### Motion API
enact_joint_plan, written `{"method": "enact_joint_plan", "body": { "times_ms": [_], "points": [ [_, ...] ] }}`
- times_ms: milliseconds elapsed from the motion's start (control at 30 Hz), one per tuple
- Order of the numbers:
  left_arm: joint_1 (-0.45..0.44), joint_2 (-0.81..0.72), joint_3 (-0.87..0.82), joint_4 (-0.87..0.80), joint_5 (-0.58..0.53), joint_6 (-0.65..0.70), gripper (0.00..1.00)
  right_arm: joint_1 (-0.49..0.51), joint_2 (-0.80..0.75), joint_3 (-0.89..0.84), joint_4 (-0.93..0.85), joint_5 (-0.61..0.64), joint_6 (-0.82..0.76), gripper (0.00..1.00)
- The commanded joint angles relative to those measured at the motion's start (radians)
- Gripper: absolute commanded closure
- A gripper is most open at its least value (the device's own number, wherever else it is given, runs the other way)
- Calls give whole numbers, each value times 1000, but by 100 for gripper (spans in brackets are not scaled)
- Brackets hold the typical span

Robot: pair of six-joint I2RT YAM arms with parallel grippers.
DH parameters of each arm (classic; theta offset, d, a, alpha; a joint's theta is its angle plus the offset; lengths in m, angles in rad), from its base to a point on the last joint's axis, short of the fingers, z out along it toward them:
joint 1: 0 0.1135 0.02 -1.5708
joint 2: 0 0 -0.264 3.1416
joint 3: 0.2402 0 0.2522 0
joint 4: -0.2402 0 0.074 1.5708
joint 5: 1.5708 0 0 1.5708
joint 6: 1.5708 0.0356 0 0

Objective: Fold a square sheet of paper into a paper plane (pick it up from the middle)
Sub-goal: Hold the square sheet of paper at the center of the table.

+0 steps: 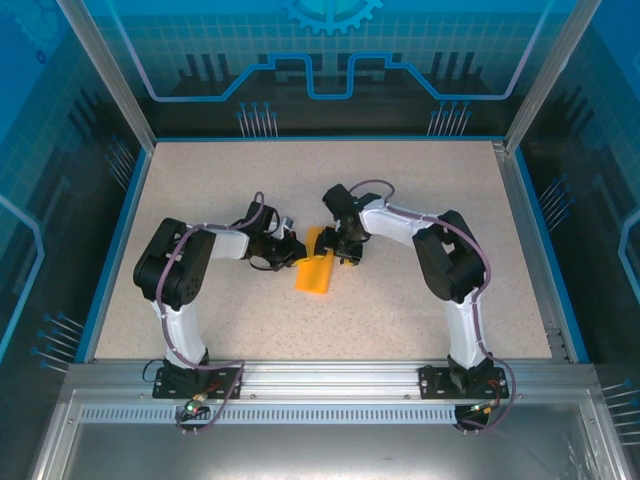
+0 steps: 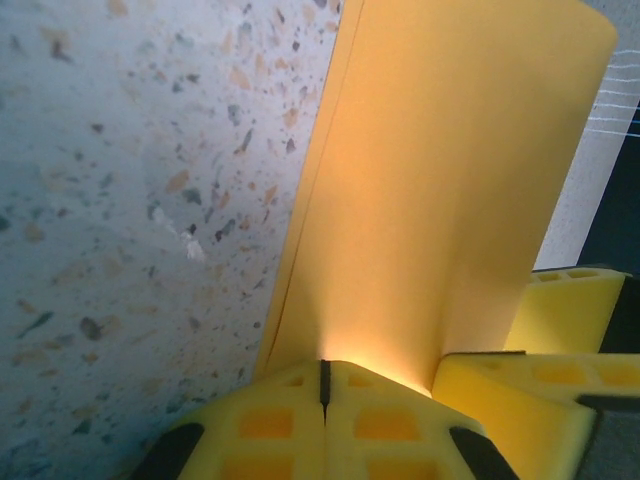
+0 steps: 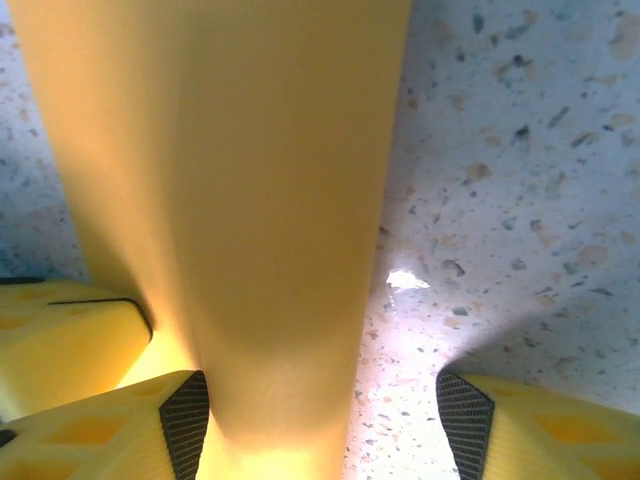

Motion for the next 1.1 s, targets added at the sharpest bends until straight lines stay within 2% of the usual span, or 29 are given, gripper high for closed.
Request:
{"method": "enact_joint_plan", "body": {
  "times_ms": [0,67,200,400,533,633,700,800,933,1067],
  "points": [
    [-11,0,-32,-54,-73,28,100,-34,-61,-56,84,-4,-49,32],
    [-11,-6,-34,-48,-71,27,100,-41,-94,-81,109,-18,-52,32],
    [-11,-15,-30,-37,-61,17,100,-36,-63,-79,116,-80,-46,35],
    [-10,-27,-26,-42,-47,15,100,-29,-13,-86,130,-89,-33,44],
    [-11,-64,-30,-12,-12,-2,100,-22,-11,-85,110,-60,-47,46],
    [-10,-130,-33,-1,-9,-23,88,-22,2,-81,82,-37,-50,47],
    [-11,-200,-35,-23,-49,-28,74,-22,8,-81,79,-30,-48,47],
    [-10,-312,-41,-103,-174,-29,64,-21,13,-82,74,-21,-32,47],
    [0,-412,-41,-239,-341,-25,63,-22,23,-75,63,-10,-20,46],
    [21,-462,-78,-250,-367,-38,63,-19,31,-57,31,7,-20,45]
  ]
}}
